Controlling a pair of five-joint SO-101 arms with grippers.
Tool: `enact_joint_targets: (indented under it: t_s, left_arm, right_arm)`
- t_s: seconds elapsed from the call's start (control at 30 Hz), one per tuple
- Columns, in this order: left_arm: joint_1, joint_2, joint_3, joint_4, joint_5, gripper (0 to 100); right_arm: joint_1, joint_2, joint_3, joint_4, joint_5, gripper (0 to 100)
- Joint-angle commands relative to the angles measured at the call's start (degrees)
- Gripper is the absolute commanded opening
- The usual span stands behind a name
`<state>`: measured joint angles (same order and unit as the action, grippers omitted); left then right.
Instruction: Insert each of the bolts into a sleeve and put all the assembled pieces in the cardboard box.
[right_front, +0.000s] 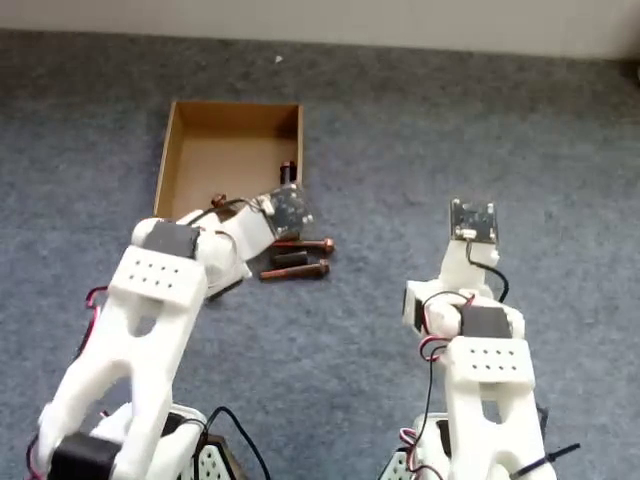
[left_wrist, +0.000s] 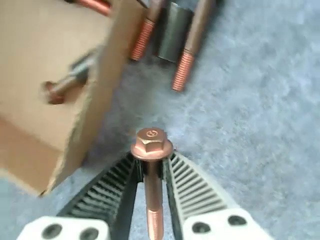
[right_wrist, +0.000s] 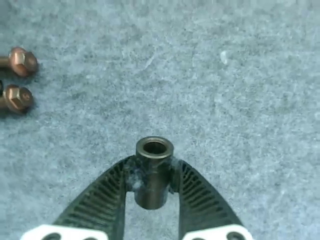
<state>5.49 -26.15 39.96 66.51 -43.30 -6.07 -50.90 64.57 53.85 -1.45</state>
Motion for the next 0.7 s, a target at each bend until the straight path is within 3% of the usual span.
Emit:
enact_joint_targets:
  t_s: [0.0, 0.13, 0.37, 0.67]
  left_arm:
    - [3.6, -15.4, 0.3, 0.3, 8.2, 1]
    - [6.2, -25.6, 2.1, 0.2, 18.5, 1]
    - [6.5, -37.1, 2.1, -0.3, 35.5, 1]
    - [6.5, -45.0, 2.1, -4.4, 51.2, 1]
  right_arm:
    - [0.3, -8.8, -3.7, 0.3, 0.0, 0.5]
    - [-0.3, -18.3, -0.7, 0.9, 2.0, 0.5]
    - [-10.6, -29.3, 4.3, 0.7, 3.5, 0.5]
    - [-21.4, -35.6, 4.5, 0.7, 3.6, 0.5]
